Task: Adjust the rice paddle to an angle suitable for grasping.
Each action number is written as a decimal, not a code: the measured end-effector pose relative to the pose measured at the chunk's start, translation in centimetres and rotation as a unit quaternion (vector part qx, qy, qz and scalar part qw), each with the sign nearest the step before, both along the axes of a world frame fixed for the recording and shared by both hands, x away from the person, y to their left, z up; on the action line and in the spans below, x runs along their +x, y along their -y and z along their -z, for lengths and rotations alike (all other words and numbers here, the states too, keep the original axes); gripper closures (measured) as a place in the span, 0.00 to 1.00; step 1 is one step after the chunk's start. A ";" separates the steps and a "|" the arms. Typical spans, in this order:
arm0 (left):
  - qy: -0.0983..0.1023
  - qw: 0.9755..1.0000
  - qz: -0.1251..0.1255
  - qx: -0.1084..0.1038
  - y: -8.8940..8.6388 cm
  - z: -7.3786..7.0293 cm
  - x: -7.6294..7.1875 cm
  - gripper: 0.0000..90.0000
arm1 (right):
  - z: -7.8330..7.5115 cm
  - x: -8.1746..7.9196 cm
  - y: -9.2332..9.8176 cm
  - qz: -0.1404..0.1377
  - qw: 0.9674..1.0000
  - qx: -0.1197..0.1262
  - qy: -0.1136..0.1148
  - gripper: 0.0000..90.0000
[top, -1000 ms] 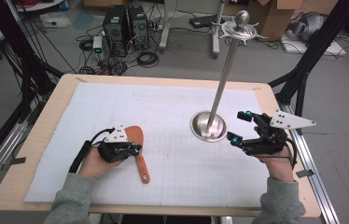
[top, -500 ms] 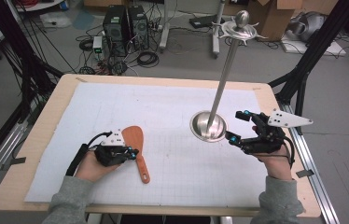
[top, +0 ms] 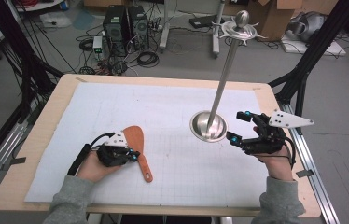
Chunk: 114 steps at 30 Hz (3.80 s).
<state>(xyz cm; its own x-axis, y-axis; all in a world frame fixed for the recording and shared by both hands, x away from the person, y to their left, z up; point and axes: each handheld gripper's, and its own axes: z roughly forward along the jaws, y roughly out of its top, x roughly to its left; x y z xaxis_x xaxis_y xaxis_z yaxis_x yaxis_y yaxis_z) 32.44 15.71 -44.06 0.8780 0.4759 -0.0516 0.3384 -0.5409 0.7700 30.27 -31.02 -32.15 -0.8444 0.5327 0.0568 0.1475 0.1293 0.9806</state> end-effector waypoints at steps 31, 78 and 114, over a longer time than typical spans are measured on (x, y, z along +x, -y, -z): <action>0.020 0.998 -0.053 -0.026 1.9 -1.0 2.9 0.99 | 0.4 -0.4 0.8 0.009 1.000 -0.004 -0.009 0.15; 0.014 0.994 -0.084 0.071 2.3 -0.6 4.2 0.99 | 0.9 0.1 0.8 0.008 1.000 -0.010 -0.015 0.15; 0.013 0.994 -0.107 0.029 -2.9 -0.4 0.4 0.99 | 0.7 1.8 -1.4 -0.024 1.000 -0.004 -0.017 0.15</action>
